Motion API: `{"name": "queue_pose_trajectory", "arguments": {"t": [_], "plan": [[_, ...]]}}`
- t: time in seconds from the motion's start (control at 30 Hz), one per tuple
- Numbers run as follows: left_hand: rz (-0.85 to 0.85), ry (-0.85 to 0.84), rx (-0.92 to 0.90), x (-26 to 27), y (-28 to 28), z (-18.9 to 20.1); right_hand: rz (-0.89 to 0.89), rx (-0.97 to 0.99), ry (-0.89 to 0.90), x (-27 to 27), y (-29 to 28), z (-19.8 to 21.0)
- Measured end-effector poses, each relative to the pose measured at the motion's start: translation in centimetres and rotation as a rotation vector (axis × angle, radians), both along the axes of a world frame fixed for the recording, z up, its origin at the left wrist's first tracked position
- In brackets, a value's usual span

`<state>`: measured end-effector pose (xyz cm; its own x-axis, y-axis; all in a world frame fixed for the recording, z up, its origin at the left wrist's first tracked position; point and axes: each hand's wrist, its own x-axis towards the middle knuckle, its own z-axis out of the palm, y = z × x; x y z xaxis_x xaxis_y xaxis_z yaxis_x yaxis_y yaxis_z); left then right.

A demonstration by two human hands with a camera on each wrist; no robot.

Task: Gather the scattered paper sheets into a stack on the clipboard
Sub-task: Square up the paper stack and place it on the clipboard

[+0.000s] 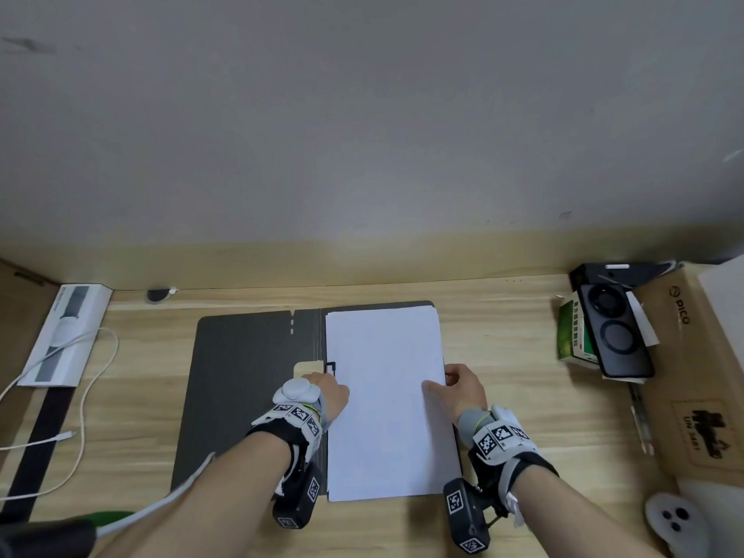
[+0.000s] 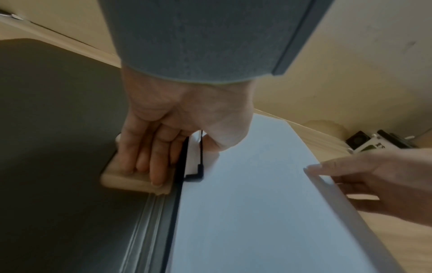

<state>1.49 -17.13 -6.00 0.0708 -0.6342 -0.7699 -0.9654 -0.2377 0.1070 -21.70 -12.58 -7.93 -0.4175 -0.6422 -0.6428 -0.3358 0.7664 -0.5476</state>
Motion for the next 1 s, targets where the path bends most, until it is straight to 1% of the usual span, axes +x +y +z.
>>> {"name": "queue_pose_trajectory", "arguments": {"t": [0.07, 0.13, 0.2, 0.37, 0.53, 0.6, 0.7, 0.77, 0.8, 0.83, 0.87, 0.93, 0.97, 1.0], "plan": [[0.005, -0.022, -0.006, 0.1, 0.1, -0.4, -0.010, 0.057, -0.017, 0.5, -0.1, 0.4], [0.008, -0.017, -0.014, 0.2, 0.1, -0.8, 0.055, 0.119, 0.001, 1.1, 0.0, 0.6], [0.007, -0.029, -0.007, 0.1, 0.0, -0.9, 0.112, 0.130, 0.033, 1.5, 0.1, 0.5], [-0.054, -0.023, -0.027, 0.1, 0.0, -0.2, 0.034, 0.076, 0.002, 0.9, 0.6, 0.4], [-0.153, -0.077, -0.050, 1.8, 0.3, 0.8, -0.105, 0.031, -0.042, -2.3, 1.5, 1.1], [-0.162, -0.103, -0.037, 2.8, 0.6, 0.8, -0.152, -0.026, -0.089, -3.9, 2.2, 1.4], [-0.155, -0.112, -0.031, 2.9, 0.4, 2.0, -0.178, -0.111, -0.190, -5.0, 2.7, 2.9], [-0.143, -0.104, -0.102, 2.1, 0.2, 3.7, -0.180, -0.173, -0.267, -4.8, 2.8, 4.9], [-0.103, -0.062, -0.159, 1.5, 0.0, 4.3, -0.174, -0.205, -0.300, -4.6, 2.8, 5.8], [-0.019, 0.042, -0.176, 0.9, -0.3, 4.8, -0.161, -0.236, -0.327, -4.4, 2.5, 6.7], [0.105, 0.208, -0.128, 0.0, -0.5, 5.4, -0.143, -0.257, -0.344, -4.2, 2.2, 7.2], [0.378, 0.627, -0.008, -1.5, -0.6, 6.5, -0.113, -0.308, -0.371, -3.6, 1.5, 8.6], [0.522, 0.767, 0.013, -2.0, -0.3, 7.7, -0.108, -0.335, -0.386, -3.4, 1.2, 9.4], [0.644, 0.852, 0.001, -2.3, -0.5, 8.9, -0.113, -0.365, -0.399, -3.1, 0.8, 10.5]]}}
